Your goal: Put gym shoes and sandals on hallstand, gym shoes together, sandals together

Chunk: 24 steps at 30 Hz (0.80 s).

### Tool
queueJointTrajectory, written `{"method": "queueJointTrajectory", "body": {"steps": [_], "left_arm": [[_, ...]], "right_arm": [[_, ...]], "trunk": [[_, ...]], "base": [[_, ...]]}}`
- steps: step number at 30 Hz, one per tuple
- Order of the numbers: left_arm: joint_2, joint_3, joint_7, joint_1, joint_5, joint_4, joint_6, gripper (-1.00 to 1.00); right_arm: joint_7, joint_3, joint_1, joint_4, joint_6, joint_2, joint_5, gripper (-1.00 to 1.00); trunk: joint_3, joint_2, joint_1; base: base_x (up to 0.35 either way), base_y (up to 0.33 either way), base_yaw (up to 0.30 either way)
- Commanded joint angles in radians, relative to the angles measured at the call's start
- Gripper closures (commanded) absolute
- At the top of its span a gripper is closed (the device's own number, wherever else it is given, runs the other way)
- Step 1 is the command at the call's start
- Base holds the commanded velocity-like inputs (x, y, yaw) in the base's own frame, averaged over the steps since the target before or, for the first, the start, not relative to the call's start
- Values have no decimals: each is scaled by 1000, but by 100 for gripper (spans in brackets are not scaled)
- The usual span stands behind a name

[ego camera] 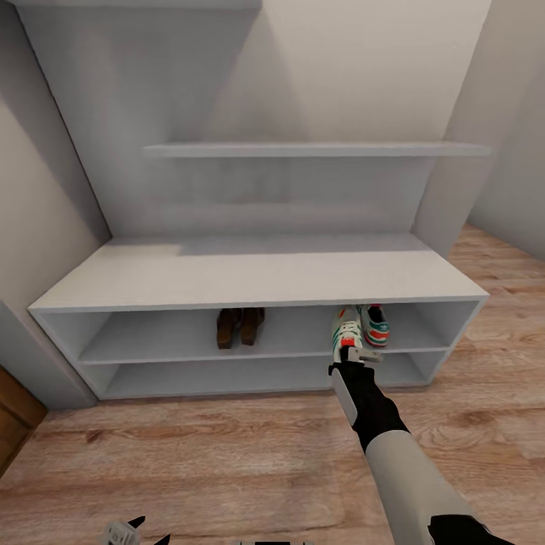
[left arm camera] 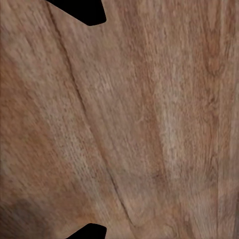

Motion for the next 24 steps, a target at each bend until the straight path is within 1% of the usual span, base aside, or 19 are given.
{"method": "queueJointTrajectory", "body": {"steps": [1,9,17,24], "left_arm": [[-1,8,-5,-1,-10,0,-5,-100],[-2,8,-5,-1,-10,0,-5,-100],[-1,9,-5,-1,-10,0,-5,-100],[0,8,-5,-1,-10,0,-5,-100]], "right_arm": [[-6,-1,0,-1,1,1,-9,100],[-6,0,0,-1,2,1,-9,100],[-6,0,0,-1,2,1,-10,100],[-6,0,0,-1,1,1,-9,100]], "trunk": [[-1,0,0],[-1,0,0],[-1,0,0],[-6,0,0]], "base": [[49,-3,0],[179,-76,0],[21,-9,4],[1,-1,86]]}}
